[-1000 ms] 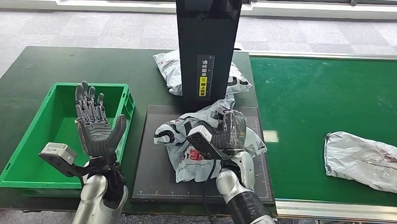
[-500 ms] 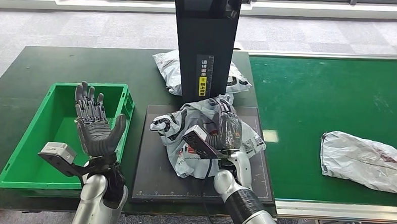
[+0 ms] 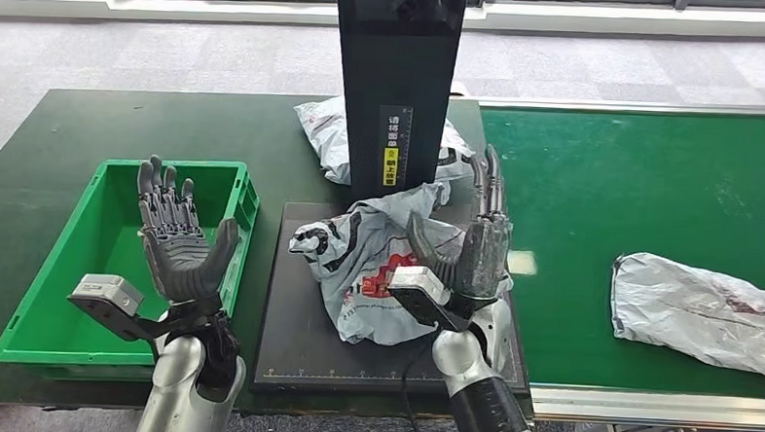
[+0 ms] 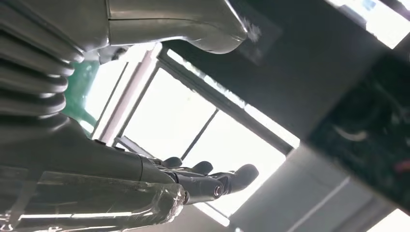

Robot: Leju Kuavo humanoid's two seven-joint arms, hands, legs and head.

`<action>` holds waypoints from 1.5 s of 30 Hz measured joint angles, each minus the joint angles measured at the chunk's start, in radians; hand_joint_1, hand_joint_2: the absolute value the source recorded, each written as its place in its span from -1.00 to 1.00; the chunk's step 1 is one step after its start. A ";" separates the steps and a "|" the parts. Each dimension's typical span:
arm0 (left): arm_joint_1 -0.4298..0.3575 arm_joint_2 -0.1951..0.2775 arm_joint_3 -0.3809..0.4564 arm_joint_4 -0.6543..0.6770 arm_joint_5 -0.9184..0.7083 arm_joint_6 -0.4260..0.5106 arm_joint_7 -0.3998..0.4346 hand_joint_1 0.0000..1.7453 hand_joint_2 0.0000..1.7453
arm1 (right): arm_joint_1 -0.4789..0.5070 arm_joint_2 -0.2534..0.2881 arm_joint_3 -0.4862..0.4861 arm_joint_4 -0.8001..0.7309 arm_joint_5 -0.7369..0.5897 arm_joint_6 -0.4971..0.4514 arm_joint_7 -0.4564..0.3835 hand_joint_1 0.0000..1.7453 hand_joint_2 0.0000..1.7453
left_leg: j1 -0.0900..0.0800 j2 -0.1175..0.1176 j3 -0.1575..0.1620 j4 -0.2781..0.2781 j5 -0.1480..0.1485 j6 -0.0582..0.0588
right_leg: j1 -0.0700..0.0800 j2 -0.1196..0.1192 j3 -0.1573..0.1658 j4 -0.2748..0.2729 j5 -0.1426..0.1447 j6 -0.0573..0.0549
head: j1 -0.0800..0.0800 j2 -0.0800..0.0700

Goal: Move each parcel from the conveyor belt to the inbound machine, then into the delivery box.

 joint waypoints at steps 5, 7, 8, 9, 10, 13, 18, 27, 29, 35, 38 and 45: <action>0.000 0.002 0.000 0.009 0.001 0.001 -0.001 -1.00 1.00 | 0.027 0.002 -0.039 -0.097 -0.027 0.000 -0.021 -1.00 1.00 | 0.000 0.001 0.000 0.000 0.000 0.000 | 0.000 0.000 0.000 0.000 0.000 0.000 | 0.000 0.000; 0.001 0.002 0.000 0.012 0.001 0.001 -0.002 -1.00 1.00 | 0.031 0.002 -0.045 -0.123 -0.033 0.000 -0.022 -1.00 1.00 | 0.000 0.001 0.000 0.000 0.000 0.000 | 0.000 0.000 0.000 0.000 0.000 0.000 | 0.000 0.000; 0.001 0.002 0.000 0.013 0.001 0.001 -0.002 -1.00 1.00 | 0.033 0.002 -0.046 -0.133 -0.036 0.000 -0.022 -1.00 1.00 | 0.000 0.001 0.000 0.000 0.000 0.000 | 0.000 0.000 0.000 0.000 0.000 0.000 | 0.000 0.000; 0.001 0.002 0.000 0.014 0.001 0.002 -0.002 -1.00 1.00 | 0.036 0.001 -0.048 -0.146 -0.041 0.000 -0.022 -1.00 1.00 | 0.000 0.001 0.000 0.000 0.000 0.000 | 0.000 0.000 0.000 0.000 0.000 0.000 | 0.000 0.000; 0.002 0.002 0.000 0.015 0.001 0.003 -0.002 -1.00 1.00 | 0.040 0.000 -0.050 -0.164 -0.048 0.000 -0.023 -1.00 1.00 | 0.000 0.001 0.001 0.000 0.000 0.000 | 0.000 0.000 0.000 0.000 0.000 0.000 | 0.000 0.000; 0.008 0.003 -0.002 0.018 0.000 0.006 -0.013 -1.00 1.00 | 0.058 -0.003 -0.059 -0.244 -0.079 0.000 -0.023 -1.00 1.00 | 0.000 0.001 0.000 0.000 0.000 0.000 | 0.000 0.000 0.000 0.000 0.000 0.000 | 0.000 0.000; 0.017 0.006 -0.015 0.018 -0.004 0.005 -0.027 -1.00 1.00 | 0.081 -0.006 -0.071 -0.361 -0.104 0.000 -0.023 -1.00 1.00 | 0.000 0.001 0.000 0.000 -0.001 0.000 | 0.000 0.001 -0.001 0.000 0.000 0.000 | 0.000 0.000; -0.001 0.013 -0.084 0.040 -0.258 -0.015 0.032 -1.00 1.00 | 0.108 -0.011 -0.082 -0.483 -0.150 0.001 -0.023 -1.00 1.00 | 0.000 -0.001 0.001 0.001 0.000 0.001 | -0.001 -0.001 0.000 -0.001 0.000 0.000 | 0.000 0.000; -0.039 0.016 -0.149 0.084 -0.403 -0.011 0.079 -1.00 1.00 | 0.115 -0.012 -0.087 -0.524 -0.163 0.001 -0.023 -1.00 1.00 | 0.000 -0.001 0.000 0.001 0.000 0.001 | -0.001 -0.001 0.001 -0.001 0.000 0.001 | 0.000 0.000; -0.164 0.009 -0.276 0.279 -0.640 -0.010 0.165 -1.00 1.00 | 0.122 -0.013 -0.094 -0.568 -0.171 0.001 -0.023 -1.00 1.00 | -0.002 0.003 0.001 0.001 0.000 0.001 | -0.003 0.002 -0.001 -0.001 0.002 0.002 | 0.000 0.000; -0.217 -0.001 -0.310 0.384 -0.720 -0.005 0.202 -1.00 1.00 | 0.123 -0.013 -0.102 -0.570 -0.175 0.001 -0.023 -1.00 1.00 | -0.002 0.003 0.001 0.002 0.000 0.001 | -0.003 0.002 -0.001 0.000 0.002 0.002 | 0.000 0.000; -0.308 -0.025 -0.330 0.577 -0.817 0.033 0.247 -1.00 1.00 | 0.125 -0.014 -0.116 -0.570 -0.176 0.001 -0.023 -1.00 1.00 | -0.002 0.003 0.001 0.001 0.000 0.001 | -0.003 0.002 -0.001 0.000 0.002 0.002 | 0.000 0.000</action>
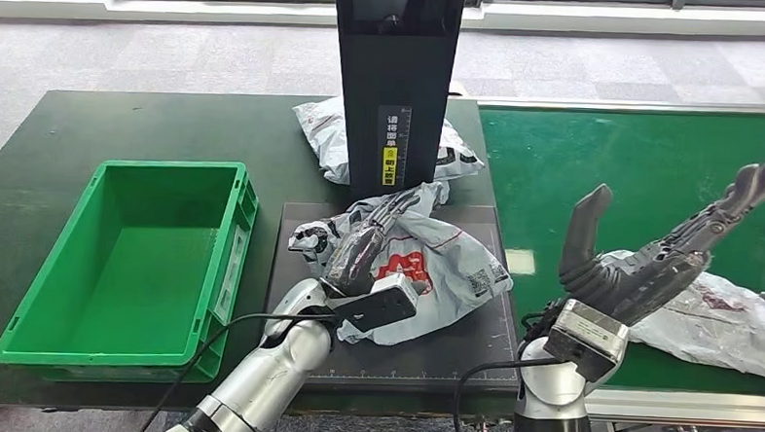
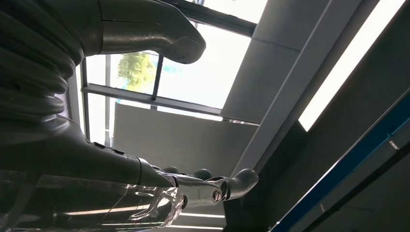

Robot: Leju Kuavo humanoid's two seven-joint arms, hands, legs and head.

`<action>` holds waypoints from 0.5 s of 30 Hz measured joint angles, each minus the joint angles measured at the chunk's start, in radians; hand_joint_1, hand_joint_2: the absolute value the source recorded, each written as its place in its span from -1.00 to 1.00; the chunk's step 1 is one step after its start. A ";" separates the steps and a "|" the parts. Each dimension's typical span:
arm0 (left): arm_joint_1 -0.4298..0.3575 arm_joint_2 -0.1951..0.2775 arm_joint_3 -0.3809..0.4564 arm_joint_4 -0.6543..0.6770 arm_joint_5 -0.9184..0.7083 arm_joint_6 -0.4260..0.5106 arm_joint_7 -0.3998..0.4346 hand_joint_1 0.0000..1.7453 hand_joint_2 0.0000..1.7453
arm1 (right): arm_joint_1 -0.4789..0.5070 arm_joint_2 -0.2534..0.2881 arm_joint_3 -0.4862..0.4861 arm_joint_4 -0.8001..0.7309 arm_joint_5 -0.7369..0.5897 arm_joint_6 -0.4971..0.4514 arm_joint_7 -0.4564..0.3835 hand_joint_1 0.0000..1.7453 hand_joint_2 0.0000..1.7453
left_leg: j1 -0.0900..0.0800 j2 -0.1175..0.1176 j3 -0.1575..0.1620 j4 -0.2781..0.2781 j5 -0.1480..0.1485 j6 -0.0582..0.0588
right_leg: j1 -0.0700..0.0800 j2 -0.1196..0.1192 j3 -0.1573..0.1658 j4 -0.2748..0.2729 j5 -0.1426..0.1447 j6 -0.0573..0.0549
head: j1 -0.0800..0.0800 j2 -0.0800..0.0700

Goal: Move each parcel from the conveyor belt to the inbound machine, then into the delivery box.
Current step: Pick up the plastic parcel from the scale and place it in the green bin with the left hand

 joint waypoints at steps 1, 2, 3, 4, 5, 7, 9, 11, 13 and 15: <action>-0.007 -0.002 0.000 0.017 -0.004 0.003 0.000 -1.00 1.00 | 0.001 0.000 -0.003 0.000 0.000 0.000 0.000 -1.00 1.00 | 0.000 0.000 0.000 0.000 0.000 0.000 | 0.000 0.000 0.000 0.000 0.000 0.000 | 0.000 0.000; -0.013 -0.004 0.000 0.033 -0.009 0.005 0.002 -1.00 1.00 | 0.001 0.000 -0.004 0.000 0.001 0.000 0.000 -1.00 1.00 | 0.000 0.000 0.000 0.000 0.000 0.000 | 0.000 0.000 0.000 0.000 0.000 0.000 | 0.000 0.000; -0.018 -0.005 0.000 0.047 -0.014 0.006 0.004 -1.00 1.00 | 0.001 0.000 -0.006 0.000 0.001 0.000 0.000 -1.00 1.00 | 0.000 0.000 0.000 0.000 0.000 0.000 | 0.000 0.000 0.000 0.000 0.000 0.000 | 0.000 0.000; -0.023 -0.006 0.000 0.060 -0.020 0.008 0.007 -1.00 1.00 | 0.001 0.000 -0.007 0.000 0.001 0.000 0.000 -1.00 1.00 | 0.000 0.000 0.000 0.000 0.000 0.000 | 0.000 0.000 0.000 0.000 0.000 0.000 | 0.000 0.000; -0.028 -0.007 0.000 0.072 -0.028 0.011 0.012 -1.00 1.00 | 0.002 0.000 -0.008 0.000 0.001 0.000 0.000 -1.00 1.00 | 0.000 0.000 0.000 0.000 0.000 0.000 | 0.000 0.000 0.000 0.000 0.000 0.000 | 0.000 0.000; -0.038 -0.009 -0.004 0.093 -0.067 0.034 0.047 -1.00 1.00 | 0.002 0.000 -0.008 0.000 0.001 0.000 0.000 -1.00 1.00 | 0.000 0.000 0.000 0.000 0.000 0.000 | 0.000 0.000 0.000 0.000 0.000 0.000 | 0.000 0.000; -0.049 -0.009 -0.015 0.116 -0.131 0.075 0.105 -1.00 1.00 | 0.002 0.000 -0.010 0.000 0.001 0.000 0.000 -1.00 1.00 | 0.000 0.000 0.000 0.000 0.000 0.000 | 0.000 0.000 0.000 0.000 0.000 0.000 | 0.000 0.000; -0.056 -0.009 -0.029 0.133 -0.168 0.099 0.137 -1.00 1.00 | 0.003 -0.001 -0.014 0.000 0.001 0.000 0.000 -1.00 1.00 | 0.000 0.000 0.000 0.000 0.000 0.000 | 0.000 0.000 0.000 0.000 0.000 0.000 | 0.000 0.000; -0.059 -0.009 -0.036 0.144 -0.188 0.111 0.157 -1.00 1.00 | 0.003 -0.001 -0.019 0.000 0.002 0.000 0.000 -1.00 1.00 | 0.000 0.000 0.000 0.000 0.000 0.000 | 0.000 0.000 0.000 0.000 0.000 0.000 | 0.000 0.000; -0.066 -0.009 -0.047 0.157 -0.249 0.142 0.218 -1.00 1.00 | 0.004 -0.001 -0.022 0.000 0.002 0.000 0.000 -1.00 1.00 | 0.000 0.000 0.000 0.000 0.000 0.000 | 0.000 0.000 0.000 0.000 0.000 0.000 | 0.000 0.000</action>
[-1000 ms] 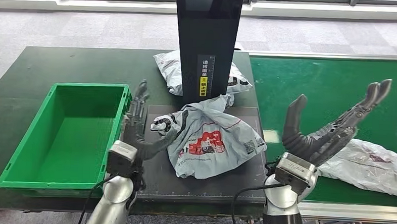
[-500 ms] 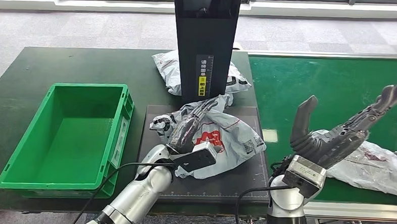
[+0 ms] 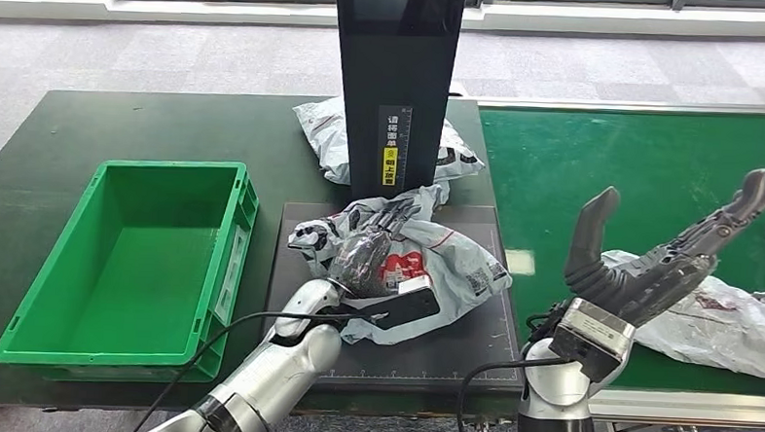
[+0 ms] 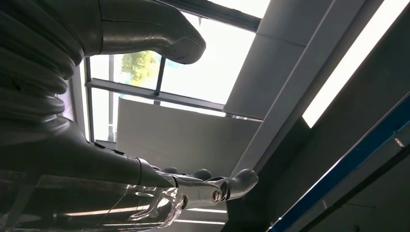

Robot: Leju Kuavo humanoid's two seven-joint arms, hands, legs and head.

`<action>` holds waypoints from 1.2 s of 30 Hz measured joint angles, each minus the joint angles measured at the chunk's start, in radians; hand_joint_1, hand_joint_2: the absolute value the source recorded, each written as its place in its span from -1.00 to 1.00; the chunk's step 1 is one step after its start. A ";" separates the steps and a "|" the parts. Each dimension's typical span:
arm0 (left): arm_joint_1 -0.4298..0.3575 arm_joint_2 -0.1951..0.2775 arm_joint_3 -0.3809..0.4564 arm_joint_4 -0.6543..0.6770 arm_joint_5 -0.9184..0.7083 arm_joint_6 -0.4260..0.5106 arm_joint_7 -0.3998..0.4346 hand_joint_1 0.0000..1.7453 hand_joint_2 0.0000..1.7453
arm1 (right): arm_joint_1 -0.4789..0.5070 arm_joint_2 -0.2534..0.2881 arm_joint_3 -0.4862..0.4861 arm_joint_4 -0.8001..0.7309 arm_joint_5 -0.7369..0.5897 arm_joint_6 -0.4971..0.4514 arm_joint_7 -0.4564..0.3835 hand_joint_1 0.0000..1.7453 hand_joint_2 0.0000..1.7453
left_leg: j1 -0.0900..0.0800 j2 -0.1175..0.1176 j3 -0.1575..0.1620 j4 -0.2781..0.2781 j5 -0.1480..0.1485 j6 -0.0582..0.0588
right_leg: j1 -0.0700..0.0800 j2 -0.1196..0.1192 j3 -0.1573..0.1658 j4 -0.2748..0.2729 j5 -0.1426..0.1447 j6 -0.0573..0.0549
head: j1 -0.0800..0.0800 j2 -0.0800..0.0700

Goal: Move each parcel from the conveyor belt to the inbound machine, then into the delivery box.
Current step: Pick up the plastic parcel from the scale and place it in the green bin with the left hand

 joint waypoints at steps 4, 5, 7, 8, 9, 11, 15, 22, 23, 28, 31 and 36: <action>-0.016 0.000 -0.029 0.029 -0.125 0.057 0.127 -1.00 1.00 | 0.001 0.000 -0.003 0.000 0.001 0.000 0.000 -1.00 1.00 | 0.000 0.000 0.000 0.000 0.000 0.000 | 0.000 0.000 0.000 0.000 0.000 0.000 | 0.000 0.000; -0.019 0.000 -0.034 0.035 -0.133 0.060 0.134 -1.00 1.00 | 0.001 0.000 -0.003 0.000 0.002 0.000 0.000 -1.00 1.00 | 0.000 0.000 0.000 0.000 0.000 0.000 | 0.000 0.000 0.000 0.000 0.000 0.000 | 0.000 0.000; -0.024 0.000 -0.041 0.044 -0.138 0.063 0.139 -1.00 1.00 | 0.001 0.000 -0.004 0.000 0.002 0.000 0.000 -1.00 1.00 | 0.000 0.000 0.000 0.000 0.000 0.000 | 0.000 0.000 0.000 0.000 0.000 0.000 | 0.000 0.000; -0.026 0.000 -0.044 0.048 -0.139 0.063 0.140 -1.00 1.00 | 0.001 0.000 -0.004 0.000 0.002 0.000 0.000 -1.00 1.00 | 0.000 0.000 0.000 0.000 0.000 0.000 | 0.000 0.000 0.000 0.000 0.000 0.000 | 0.000 0.000; -0.028 0.000 -0.046 0.052 -0.140 0.064 0.140 -1.00 1.00 | 0.001 0.000 -0.004 0.000 0.002 0.000 0.000 -1.00 1.00 | 0.000 0.000 0.000 0.000 0.000 0.000 | 0.000 0.000 0.000 0.000 0.000 0.000 | 0.000 0.000; -0.032 0.000 -0.050 0.060 -0.151 0.067 0.152 -1.00 1.00 | 0.001 0.000 -0.004 0.000 0.002 0.000 0.000 -1.00 1.00 | 0.000 0.000 0.000 0.000 0.000 0.000 | 0.000 0.000 0.000 0.000 0.000 0.000 | 0.000 0.000; -0.042 0.002 -0.063 0.077 -0.246 0.075 0.230 -0.54 1.00 | 0.002 0.000 -0.005 0.000 -0.003 0.000 0.000 -1.00 1.00 | 0.000 0.000 0.000 0.000 0.000 0.000 | 0.000 0.000 0.000 0.000 0.000 0.000 | 0.000 0.000; -0.058 0.007 -0.077 0.121 -0.413 0.004 0.337 1.00 1.00 | 0.002 -0.001 -0.005 0.000 -0.009 0.000 0.000 -1.00 1.00 | 0.000 0.000 0.000 0.000 0.000 0.000 | 0.000 0.000 0.000 0.000 0.000 0.000 | 0.000 0.000; -0.060 0.008 -0.077 0.128 -0.426 -0.007 0.342 1.00 1.00 | 0.002 -0.001 -0.005 0.000 -0.009 0.000 0.000 -1.00 1.00 | 0.000 0.000 0.000 0.000 0.000 0.000 | 0.000 0.000 0.000 0.000 0.000 0.000 | 0.000 0.000; -0.076 0.011 -0.078 0.161 -0.469 -0.057 0.345 1.00 1.00 | 0.001 -0.001 -0.005 0.000 -0.007 0.000 0.000 -1.00 1.00 | 0.000 0.000 0.000 0.000 0.000 0.000 | 0.000 0.000 0.000 0.000 0.000 0.000 | 0.000 0.000; -0.082 0.012 -0.078 0.173 -0.480 -0.067 0.343 1.00 1.00 | 0.001 -0.001 -0.005 0.000 -0.007 0.000 0.000 -1.00 1.00 | 0.000 0.000 0.000 0.000 0.000 0.000 | 0.000 0.000 0.000 0.000 0.000 0.000 | 0.000 0.000; -0.084 0.013 -0.078 0.182 -0.503 -0.051 0.349 1.00 1.00 | 0.001 -0.001 -0.005 0.000 -0.007 0.000 0.000 -1.00 1.00 | 0.000 0.000 0.000 0.000 0.000 0.000 | 0.000 0.000 0.000 0.000 0.000 0.000 | 0.000 0.000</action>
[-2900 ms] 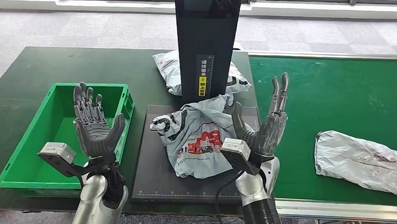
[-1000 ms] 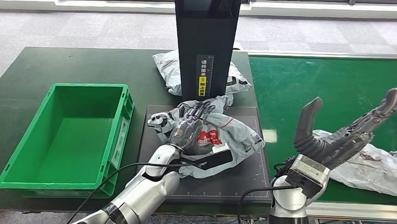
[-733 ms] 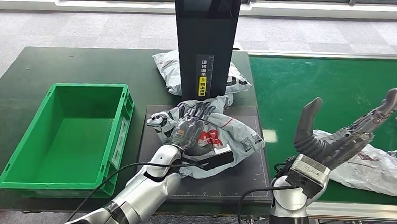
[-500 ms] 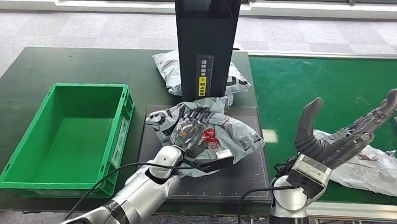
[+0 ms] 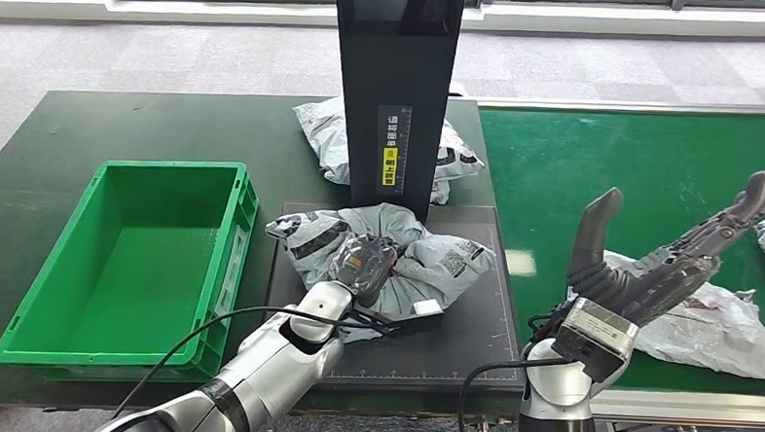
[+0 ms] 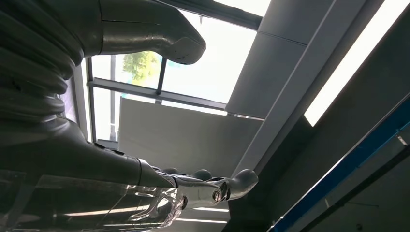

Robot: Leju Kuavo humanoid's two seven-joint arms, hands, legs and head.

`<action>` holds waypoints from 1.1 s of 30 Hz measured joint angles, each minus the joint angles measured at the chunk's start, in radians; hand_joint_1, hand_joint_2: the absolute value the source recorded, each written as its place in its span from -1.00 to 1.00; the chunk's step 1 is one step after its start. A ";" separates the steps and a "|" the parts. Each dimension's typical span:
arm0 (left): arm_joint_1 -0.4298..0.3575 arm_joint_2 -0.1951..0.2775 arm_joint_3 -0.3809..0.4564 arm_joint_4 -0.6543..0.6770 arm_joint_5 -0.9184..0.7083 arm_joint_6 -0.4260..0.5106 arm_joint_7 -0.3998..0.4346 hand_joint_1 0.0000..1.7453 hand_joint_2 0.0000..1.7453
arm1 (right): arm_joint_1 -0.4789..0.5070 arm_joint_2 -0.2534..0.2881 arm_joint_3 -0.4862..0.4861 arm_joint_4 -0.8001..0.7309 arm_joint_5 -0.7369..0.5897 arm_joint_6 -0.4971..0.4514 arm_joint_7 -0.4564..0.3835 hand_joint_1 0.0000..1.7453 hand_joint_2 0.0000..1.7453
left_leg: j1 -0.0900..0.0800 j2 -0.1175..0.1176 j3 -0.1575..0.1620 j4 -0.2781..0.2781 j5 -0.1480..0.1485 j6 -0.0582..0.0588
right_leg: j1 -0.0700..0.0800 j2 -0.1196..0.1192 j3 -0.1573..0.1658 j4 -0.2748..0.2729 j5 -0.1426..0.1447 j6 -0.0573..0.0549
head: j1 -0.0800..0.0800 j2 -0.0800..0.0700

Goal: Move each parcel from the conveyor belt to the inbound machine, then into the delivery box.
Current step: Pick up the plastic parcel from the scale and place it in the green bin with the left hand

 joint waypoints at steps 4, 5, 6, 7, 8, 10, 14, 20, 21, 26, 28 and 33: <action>0.000 0.003 0.000 -0.002 -0.027 0.049 0.023 1.00 1.00 | 0.000 0.000 0.000 0.000 0.004 0.000 0.000 -1.00 1.00 | 0.000 0.000 0.000 0.000 0.000 0.000 | 0.000 0.000 0.000 0.000 0.000 0.000 | 0.000 0.000; 0.001 0.006 0.000 -0.006 -0.033 0.082 0.039 1.00 1.00 | 0.000 0.000 0.000 0.000 0.006 0.000 0.000 -1.00 1.00 | 0.000 0.000 0.000 0.000 0.000 0.000 | 0.000 0.000 0.000 0.000 0.000 0.000 | 0.000 0.000; 0.002 0.010 -0.001 -0.015 -0.037 0.125 0.062 1.00 1.00 | 0.001 0.000 0.000 0.000 0.008 0.000 0.000 -1.00 1.00 | 0.000 0.000 0.000 0.000 0.000 0.000 | 0.000 0.000 -0.001 0.000 0.000 0.000 | 0.000 0.000; 0.003 0.017 -0.004 -0.030 -0.040 0.180 0.094 1.00 1.00 | 0.001 0.000 -0.002 0.000 0.011 0.000 0.000 -1.00 1.00 | 0.000 0.000 0.000 0.000 0.000 0.000 | 0.000 0.000 -0.001 0.000 0.000 0.000 | 0.000 0.000; 0.004 0.028 -0.008 -0.055 -0.041 0.236 0.131 1.00 1.00 | 0.002 -0.001 -0.004 0.000 0.013 0.000 0.000 -1.00 1.00 | 0.000 0.000 0.000 0.000 0.000 0.000 | 0.000 0.000 -0.001 0.000 0.000 0.000 | 0.000 0.000; 0.009 0.063 -0.023 -0.139 -0.043 0.321 0.211 1.00 1.00 | 0.007 -0.002 -0.011 -0.001 0.015 0.000 0.000 -1.00 1.00 | 0.000 0.000 0.000 0.000 0.000 0.000 | 0.000 0.001 -0.001 0.001 0.000 0.000 | 0.000 0.000; 0.015 0.157 -0.051 -0.348 -0.044 0.362 0.320 1.00 1.00 | 0.019 -0.004 -0.018 -0.008 0.017 0.000 0.000 -1.00 1.00 | 0.000 0.001 0.000 0.000 0.000 -0.001 | 0.002 0.001 -0.001 0.001 0.000 0.000 | 0.000 0.000; 0.013 0.271 -0.098 -0.565 -0.044 0.364 0.447 1.00 1.00 | 0.021 -0.004 -0.024 -0.010 0.018 0.000 0.000 -1.00 1.00 | 0.001 0.001 -0.001 0.000 0.001 -0.001 | 0.002 0.002 -0.002 0.001 0.000 -0.001 | 0.000 0.000; 0.008 0.299 -0.111 -0.610 -0.044 0.364 0.483 1.00 1.00 | 0.021 -0.004 -0.024 -0.010 0.018 0.000 0.000 -1.00 1.00 | 0.001 0.002 -0.001 0.000 0.001 -0.001 | 0.002 0.002 -0.002 0.001 0.000 -0.001 | 0.000 0.000; -0.014 0.419 -0.124 -0.803 -0.044 0.365 0.519 1.00 1.00 | 0.021 -0.004 -0.025 -0.010 0.018 0.000 0.000 -1.00 1.00 | 0.002 0.001 -0.001 0.000 0.001 -0.001 | 0.002 0.002 -0.002 0.001 0.000 -0.001 | 0.000 0.000; -0.015 0.449 -0.124 -0.853 -0.044 0.365 0.516 1.00 1.00 | 0.021 -0.004 -0.026 -0.010 0.018 0.000 0.000 -1.00 1.00 | 0.002 0.002 -0.001 0.000 0.001 -0.001 | 0.002 0.002 -0.002 0.001 0.000 -0.001 | 0.000 0.000; -0.015 0.494 -0.124 -0.922 -0.044 0.365 0.506 1.00 1.00 | 0.022 -0.004 -0.026 -0.010 0.018 0.000 0.000 -1.00 1.00 | 0.002 0.002 -0.001 0.000 0.001 -0.001 | 0.002 0.002 -0.002 0.001 0.000 -0.001 | 0.000 0.000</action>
